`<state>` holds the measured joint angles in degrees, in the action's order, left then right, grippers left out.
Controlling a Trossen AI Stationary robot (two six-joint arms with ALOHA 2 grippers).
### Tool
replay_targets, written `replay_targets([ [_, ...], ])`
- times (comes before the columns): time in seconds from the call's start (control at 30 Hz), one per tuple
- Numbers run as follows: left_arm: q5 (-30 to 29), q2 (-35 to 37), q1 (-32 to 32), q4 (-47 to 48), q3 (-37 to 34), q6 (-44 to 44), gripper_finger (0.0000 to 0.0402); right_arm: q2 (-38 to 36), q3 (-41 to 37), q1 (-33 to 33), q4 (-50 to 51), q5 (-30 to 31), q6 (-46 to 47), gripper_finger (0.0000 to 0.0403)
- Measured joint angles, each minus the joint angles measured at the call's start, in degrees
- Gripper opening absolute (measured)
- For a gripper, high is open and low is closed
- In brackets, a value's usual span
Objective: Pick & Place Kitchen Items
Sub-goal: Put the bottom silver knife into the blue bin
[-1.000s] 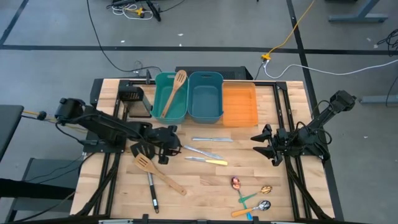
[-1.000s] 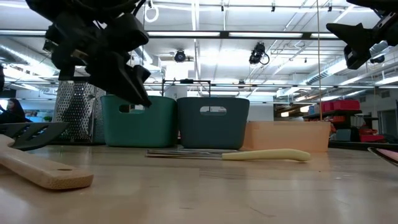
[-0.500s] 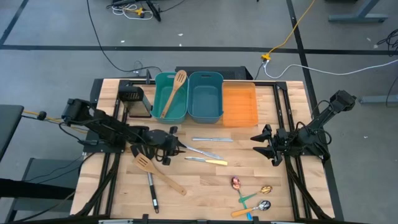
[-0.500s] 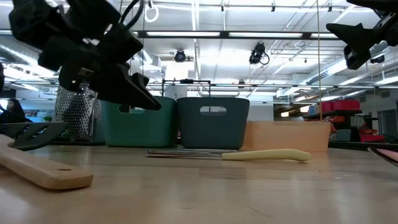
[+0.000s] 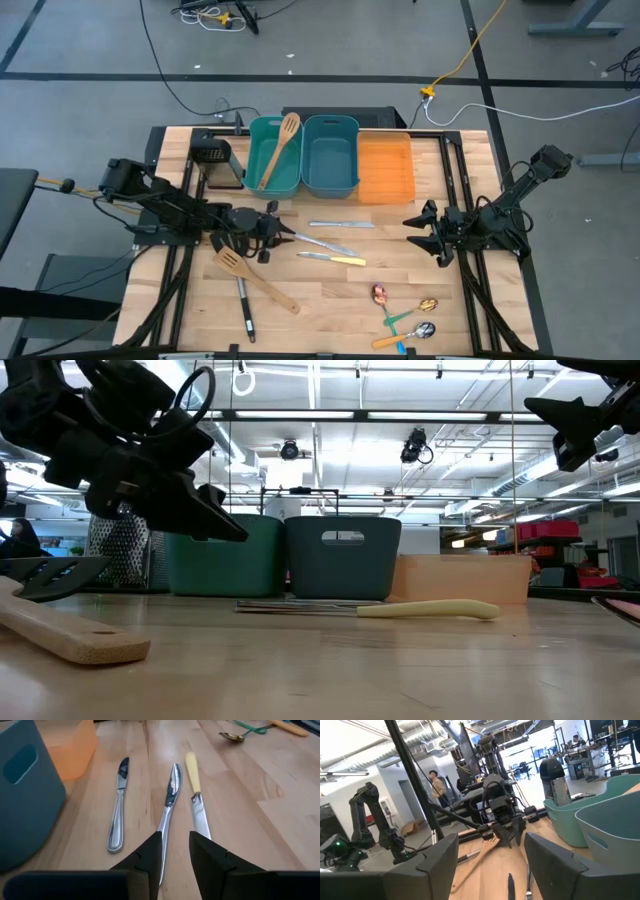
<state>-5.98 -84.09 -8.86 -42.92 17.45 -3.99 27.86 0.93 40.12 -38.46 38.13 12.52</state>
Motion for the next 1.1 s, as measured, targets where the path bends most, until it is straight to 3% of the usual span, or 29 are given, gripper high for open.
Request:
replay_targets([
  [0.2, -0.89, -3.09, 0.07, -0.70, 0.02, 0.00, 0.0103, 0.10, 0.00, 0.00, -0.02, 0.00, 0.56, 0.0240],
  [0.37, -0.89, -8.18, 0.07, -6.70, 0.06, 0.05, 0.0103, 1.29, -0.01, -0.02, -0.04, 0.18, 2.96, 0.0240],
  [0.47, -1.79, -10.28, 0.07, -9.11, 0.10, -0.95, 0.0103, 2.90, 0.00, -0.54, -0.07, 3.30, 6.56, 0.0240],
  [0.8, -2.82, -11.58, 0.07, -10.18, 0.27, -1.22, 0.0103, 9.91, 0.45, -4.45, 0.05, 5.30, 12.64, 0.0240],
  [1.1, -4.75, -11.58, 0.13, -10.02, 0.27, -1.21, 0.0103, 20.95, 11.73, -8.90, 12.80, 1.42, 12.93, 0.0240],
])
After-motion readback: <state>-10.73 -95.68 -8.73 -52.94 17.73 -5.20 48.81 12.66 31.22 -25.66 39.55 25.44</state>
